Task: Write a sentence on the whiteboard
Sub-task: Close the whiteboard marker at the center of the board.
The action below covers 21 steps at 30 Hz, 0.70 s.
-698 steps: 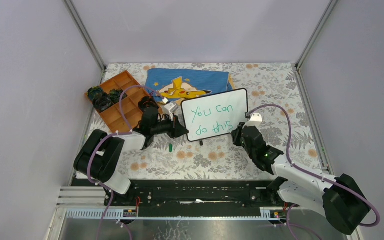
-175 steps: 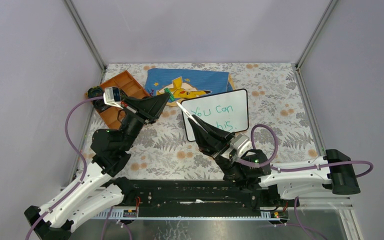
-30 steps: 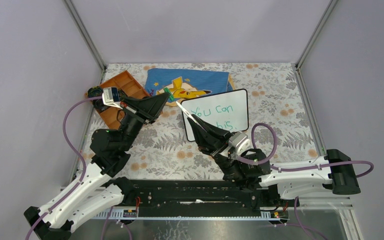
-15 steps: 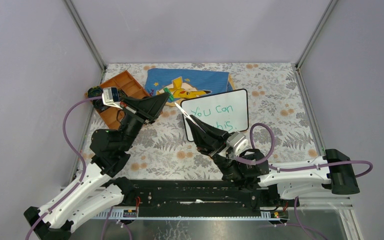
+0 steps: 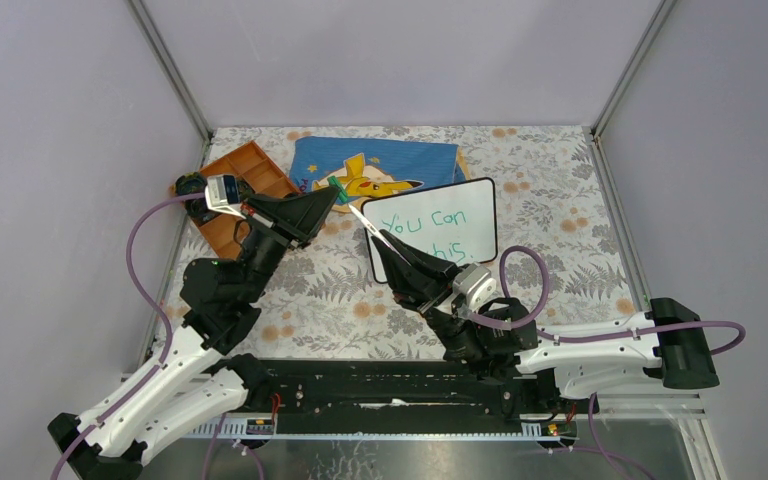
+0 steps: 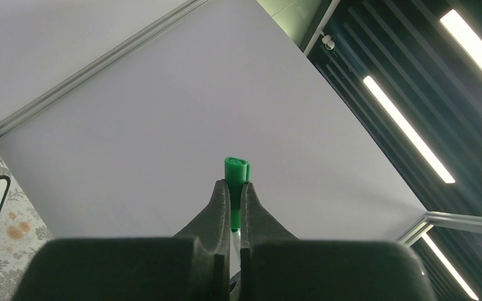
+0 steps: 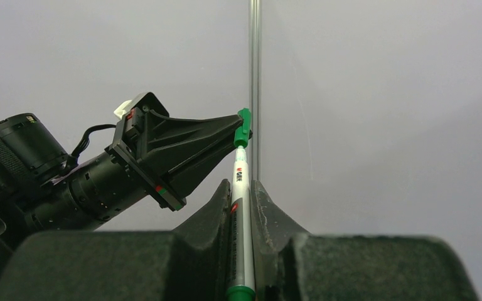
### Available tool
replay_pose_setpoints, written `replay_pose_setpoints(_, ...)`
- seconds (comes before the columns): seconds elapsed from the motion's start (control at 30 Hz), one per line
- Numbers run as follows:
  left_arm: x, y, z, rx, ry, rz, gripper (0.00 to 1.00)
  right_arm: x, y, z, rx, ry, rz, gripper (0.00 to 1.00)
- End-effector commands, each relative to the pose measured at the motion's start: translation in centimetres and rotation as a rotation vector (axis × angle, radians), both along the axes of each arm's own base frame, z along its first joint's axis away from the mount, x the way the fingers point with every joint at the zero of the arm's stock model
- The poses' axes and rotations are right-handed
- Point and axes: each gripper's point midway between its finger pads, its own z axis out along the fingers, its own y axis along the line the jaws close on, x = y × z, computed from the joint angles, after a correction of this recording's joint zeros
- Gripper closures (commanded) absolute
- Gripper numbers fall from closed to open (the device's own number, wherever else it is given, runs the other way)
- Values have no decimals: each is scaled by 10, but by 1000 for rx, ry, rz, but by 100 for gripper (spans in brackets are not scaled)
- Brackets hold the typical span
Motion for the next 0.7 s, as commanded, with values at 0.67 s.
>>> replay_pose_setpoints(0.67, -9, 2, 7, -23, -35, -25, 100, 0, -13, 26, 92, -11, -15, 100)
